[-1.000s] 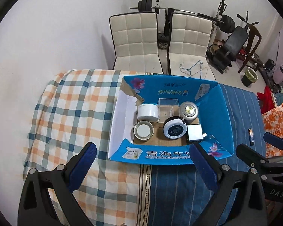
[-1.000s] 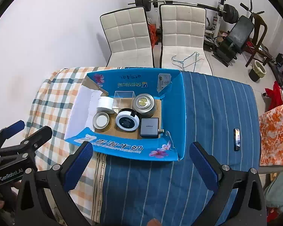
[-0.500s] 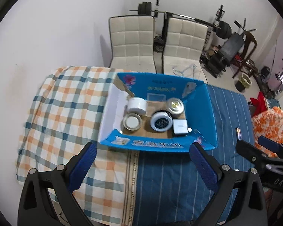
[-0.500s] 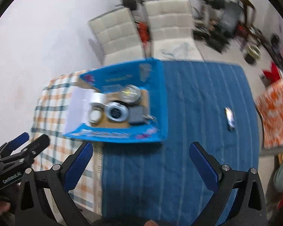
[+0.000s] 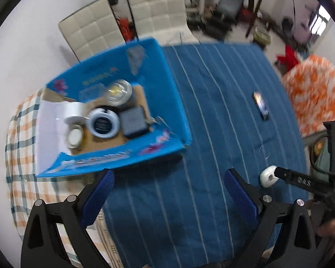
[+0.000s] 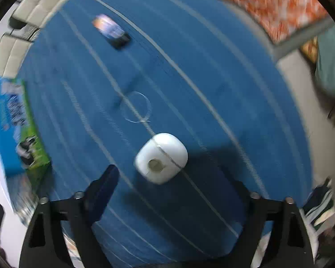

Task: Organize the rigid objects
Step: 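Grasp the white egg speaker with the right tool while the left tool grasps the printed bottle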

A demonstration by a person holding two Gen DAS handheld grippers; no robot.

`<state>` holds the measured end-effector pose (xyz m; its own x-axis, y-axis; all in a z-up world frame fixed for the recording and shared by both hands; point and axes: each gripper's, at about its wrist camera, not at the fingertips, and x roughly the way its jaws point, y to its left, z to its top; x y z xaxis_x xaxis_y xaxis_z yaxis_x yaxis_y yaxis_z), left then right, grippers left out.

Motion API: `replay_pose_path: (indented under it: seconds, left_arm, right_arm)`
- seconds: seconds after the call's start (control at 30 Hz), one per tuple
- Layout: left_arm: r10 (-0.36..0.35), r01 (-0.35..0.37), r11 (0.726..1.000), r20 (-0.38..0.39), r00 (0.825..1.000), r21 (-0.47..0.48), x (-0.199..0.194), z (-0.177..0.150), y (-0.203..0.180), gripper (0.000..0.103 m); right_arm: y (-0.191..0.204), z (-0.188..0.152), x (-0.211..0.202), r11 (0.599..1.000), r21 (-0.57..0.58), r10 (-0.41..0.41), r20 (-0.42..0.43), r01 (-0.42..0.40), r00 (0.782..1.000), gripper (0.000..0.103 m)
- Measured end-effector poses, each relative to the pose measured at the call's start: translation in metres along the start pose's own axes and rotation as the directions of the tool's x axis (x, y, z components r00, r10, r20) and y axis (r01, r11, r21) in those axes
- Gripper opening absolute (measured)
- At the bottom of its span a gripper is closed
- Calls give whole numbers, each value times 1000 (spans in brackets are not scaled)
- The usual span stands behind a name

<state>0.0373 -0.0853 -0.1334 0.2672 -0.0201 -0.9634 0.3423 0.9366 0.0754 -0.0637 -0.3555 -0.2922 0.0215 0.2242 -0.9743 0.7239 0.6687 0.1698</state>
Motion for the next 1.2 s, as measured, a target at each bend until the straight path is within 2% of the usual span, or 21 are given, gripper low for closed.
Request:
replay_pose_path:
  seconds: [0.03, 0.07, 0.1, 0.13, 0.17, 0.2, 0.3, 0.4, 0.5, 0.67, 0.77, 0.83, 0.9, 0.97, 1.0, 1.13, 1.2]
  left_arm:
    - [22, -21, 1000, -12, 1000, 15, 10, 1, -12, 101]
    - [55, -54, 998, -28, 998, 35, 23, 1, -24, 101]
    - [75, -73, 996, -35, 997, 45, 30, 2, -31, 101]
    - [105, -102, 993, -43, 994, 62, 42, 2, -41, 101]
    - [128, -123, 989, -52, 990, 77, 50, 2, -48, 101]
    - [141, -135, 987, -62, 988, 89, 56, 1, -51, 101]
    - [169, -160, 981, -71, 983, 112, 67, 0, -64, 101]
    - [161, -153, 982, -71, 984, 108, 67, 5, -72, 101]
    - [125, -117, 988, -77, 989, 96, 64, 13, -82, 101]
    - [-29, 35, 998, -113, 993, 50, 67, 44, -107, 101]
    - [-148, 144, 989, -144, 979, -37, 77, 72, -121, 101]
    - [-202, 191, 978, -147, 968, -86, 89, 94, -133, 101]
    - [-225, 212, 973, -158, 962, -94, 105, 113, -145, 101]
    - [-249, 238, 968, -179, 952, -81, 122, 129, -164, 83]
    - [-252, 243, 968, -192, 949, -67, 131, 135, -172, 79]
    - [-235, 234, 972, -256, 938, -37, 168, 148, -200, 78]
    - [-208, 217, 976, -295, 933, -3, 186, 149, -213, 67]
  right_arm:
    - [0, 1, 7, 1000, 1, 5, -5, -5, 1000, 77]
    - [0, 2, 12, 1000, -3, -3, -7, 3, 1000, 78]
    - [4, 0, 8, 1000, -23, -17, 68, 18, 998, 72]
    - [9, -1, 7, 998, -49, -45, 95, 49, 995, 66]
    - [14, -3, 8, 994, -72, -73, 113, 81, 991, 65]
    - [17, -5, 9, 989, -92, -103, 124, 115, 987, 59]
    - [21, -5, 9, 976, -170, -121, 113, 139, 986, 58]
    - [16, -1, 1, 972, -200, -106, 100, 125, 989, 58]
    - [3, 23, -18, 973, -204, -83, 121, 106, 989, 58]
    - [-8, 85, -43, 975, -200, -60, 163, 92, 985, 58]
    - [-13, 114, -45, 967, -224, -80, 187, 121, 979, 58]
    - [-15, 129, -42, 958, -250, -96, 191, 143, 977, 58]
    - [-16, 139, -37, 954, -262, -97, 181, 144, 979, 58]
    - [-17, 144, -33, 952, -271, -96, 177, 142, 979, 58]
    - [-18, 146, -30, 952, -274, -93, 172, 138, 981, 58]
    - [-22, 149, -24, 956, -266, -80, 159, 121, 984, 58]
    - [-23, 151, -23, 955, -271, -82, 158, 122, 984, 58]
